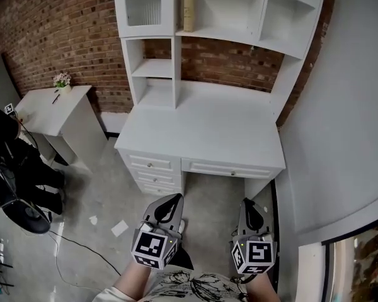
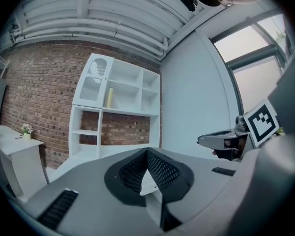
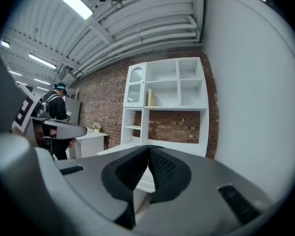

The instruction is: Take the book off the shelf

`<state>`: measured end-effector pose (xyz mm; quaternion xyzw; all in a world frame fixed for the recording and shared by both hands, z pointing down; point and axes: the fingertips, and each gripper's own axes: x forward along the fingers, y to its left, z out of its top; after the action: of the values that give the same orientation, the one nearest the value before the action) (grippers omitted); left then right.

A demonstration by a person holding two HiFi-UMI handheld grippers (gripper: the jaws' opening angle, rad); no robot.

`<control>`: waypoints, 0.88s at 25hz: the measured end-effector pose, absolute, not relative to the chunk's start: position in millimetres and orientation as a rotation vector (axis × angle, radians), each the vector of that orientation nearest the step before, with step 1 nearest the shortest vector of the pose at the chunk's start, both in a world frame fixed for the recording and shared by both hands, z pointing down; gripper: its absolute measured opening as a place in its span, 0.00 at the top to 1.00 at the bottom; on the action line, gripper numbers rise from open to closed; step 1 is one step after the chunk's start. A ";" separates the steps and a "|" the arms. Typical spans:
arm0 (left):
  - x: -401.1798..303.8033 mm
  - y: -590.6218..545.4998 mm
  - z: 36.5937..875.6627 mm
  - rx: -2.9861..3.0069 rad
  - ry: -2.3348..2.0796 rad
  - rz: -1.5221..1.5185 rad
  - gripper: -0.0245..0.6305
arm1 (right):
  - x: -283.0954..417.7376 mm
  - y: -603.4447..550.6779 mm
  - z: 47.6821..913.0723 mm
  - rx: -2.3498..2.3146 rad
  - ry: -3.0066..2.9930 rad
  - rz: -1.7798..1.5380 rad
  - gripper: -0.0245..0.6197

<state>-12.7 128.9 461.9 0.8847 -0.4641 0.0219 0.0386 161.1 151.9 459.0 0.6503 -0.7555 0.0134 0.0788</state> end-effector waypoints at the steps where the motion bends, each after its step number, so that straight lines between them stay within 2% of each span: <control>1: -12.2 112.8 461.3 2.731 -1.408 0.077 0.94 | 161.4 133.7 459.2 1.963 -2.246 0.044 0.95; 8: -34.2 -38.0 443.6 2.751 -1.360 0.076 0.94 | 139.5 -13.0 431.6 1.998 -2.228 0.030 0.95; 14: -58.3 -168.0 408.2 2.824 -1.290 -0.121 0.94 | 123.1 -142.2 412.8 2.052 -2.191 0.017 0.95; 22: -72.6 -270.6 401.9 2.854 -1.379 0.025 0.94 | 102.2 -247.8 393.0 2.054 -2.247 0.024 0.95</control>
<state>-72.6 -270.6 401.9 0.9003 -0.4350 0.0078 -0.0141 102.2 -247.8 393.0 0.6738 -0.7372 0.0079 0.0485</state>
